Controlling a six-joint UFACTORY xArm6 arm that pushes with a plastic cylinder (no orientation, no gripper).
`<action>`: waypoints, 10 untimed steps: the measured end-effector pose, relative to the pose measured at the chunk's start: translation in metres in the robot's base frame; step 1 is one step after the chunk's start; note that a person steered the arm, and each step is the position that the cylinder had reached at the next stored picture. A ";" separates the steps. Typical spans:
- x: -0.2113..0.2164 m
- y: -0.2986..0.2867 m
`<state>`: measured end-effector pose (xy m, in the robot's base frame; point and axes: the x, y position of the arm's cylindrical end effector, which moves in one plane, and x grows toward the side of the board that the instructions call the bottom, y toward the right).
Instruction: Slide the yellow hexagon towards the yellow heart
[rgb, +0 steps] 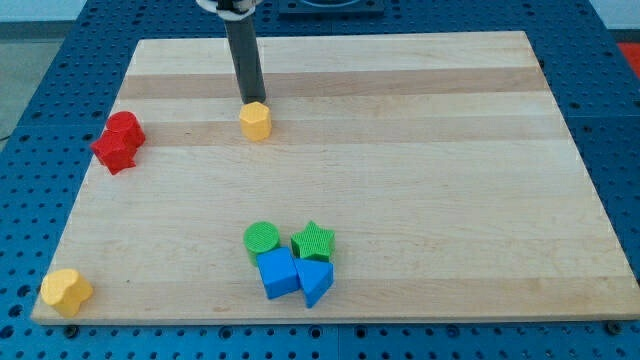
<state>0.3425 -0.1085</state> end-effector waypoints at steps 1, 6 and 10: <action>0.066 -0.001; 0.125 -0.034; 0.121 0.034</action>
<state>0.4639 -0.0744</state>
